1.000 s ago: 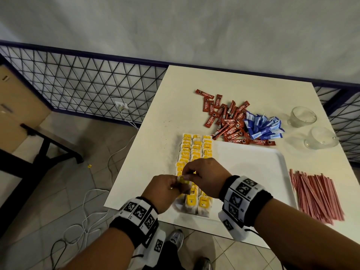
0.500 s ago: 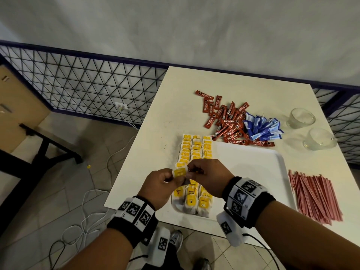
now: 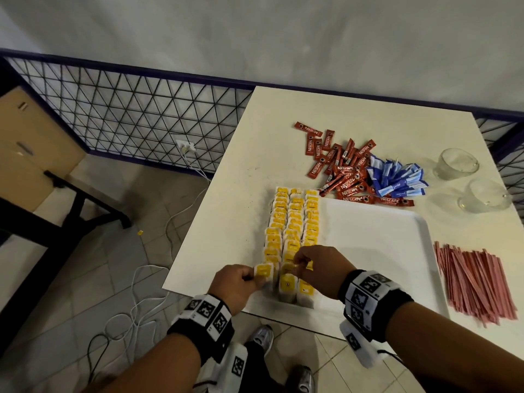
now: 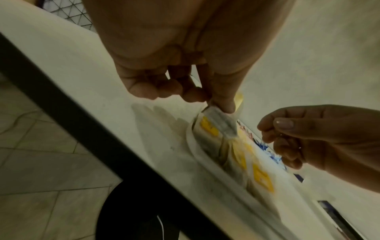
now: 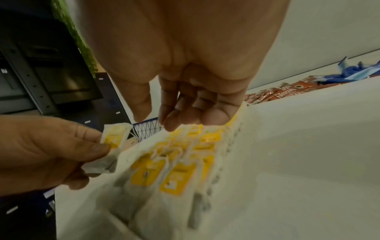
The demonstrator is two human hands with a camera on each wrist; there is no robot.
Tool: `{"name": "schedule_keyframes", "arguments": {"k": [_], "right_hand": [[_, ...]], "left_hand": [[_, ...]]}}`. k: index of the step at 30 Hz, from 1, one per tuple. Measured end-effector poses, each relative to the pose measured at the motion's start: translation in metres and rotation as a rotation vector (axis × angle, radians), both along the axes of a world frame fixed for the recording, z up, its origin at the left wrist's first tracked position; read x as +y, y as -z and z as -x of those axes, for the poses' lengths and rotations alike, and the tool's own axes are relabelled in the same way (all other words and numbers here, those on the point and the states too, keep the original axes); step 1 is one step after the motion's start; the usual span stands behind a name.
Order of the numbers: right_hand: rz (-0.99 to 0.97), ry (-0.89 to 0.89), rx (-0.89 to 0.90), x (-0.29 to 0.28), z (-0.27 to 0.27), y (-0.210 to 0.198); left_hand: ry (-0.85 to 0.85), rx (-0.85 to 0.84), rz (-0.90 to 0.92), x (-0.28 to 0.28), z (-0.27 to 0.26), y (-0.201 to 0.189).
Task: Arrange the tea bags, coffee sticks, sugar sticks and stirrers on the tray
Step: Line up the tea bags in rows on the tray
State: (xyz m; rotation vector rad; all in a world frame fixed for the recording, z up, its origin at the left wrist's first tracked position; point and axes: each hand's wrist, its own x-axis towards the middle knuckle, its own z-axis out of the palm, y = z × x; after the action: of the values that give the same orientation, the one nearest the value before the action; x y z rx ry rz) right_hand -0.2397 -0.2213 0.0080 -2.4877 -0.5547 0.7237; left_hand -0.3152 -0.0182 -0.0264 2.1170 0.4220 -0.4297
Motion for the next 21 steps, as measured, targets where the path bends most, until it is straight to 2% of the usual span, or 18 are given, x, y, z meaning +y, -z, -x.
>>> {"name": "schedule_keyframes", "arguments": {"k": [9, 14, 18, 21], "right_hand": [[0.112, -0.064, -0.039, -0.016, 0.016, 0.015], [0.071, -0.002, -0.043, -0.023, 0.023, 0.022], [0.069, -0.008, -0.021, -0.022, 0.024, 0.023], [0.083, -0.015, -0.014, -0.021, 0.024, 0.020]], "left_hand": [[0.112, 0.077, -0.295, -0.018, -0.002, 0.014], [-0.004, -0.026, -0.283, -0.017, 0.002, 0.013], [0.053, -0.032, -0.315, -0.017, 0.004, 0.013], [0.172, -0.123, -0.396, -0.019, 0.001, 0.012]]}}
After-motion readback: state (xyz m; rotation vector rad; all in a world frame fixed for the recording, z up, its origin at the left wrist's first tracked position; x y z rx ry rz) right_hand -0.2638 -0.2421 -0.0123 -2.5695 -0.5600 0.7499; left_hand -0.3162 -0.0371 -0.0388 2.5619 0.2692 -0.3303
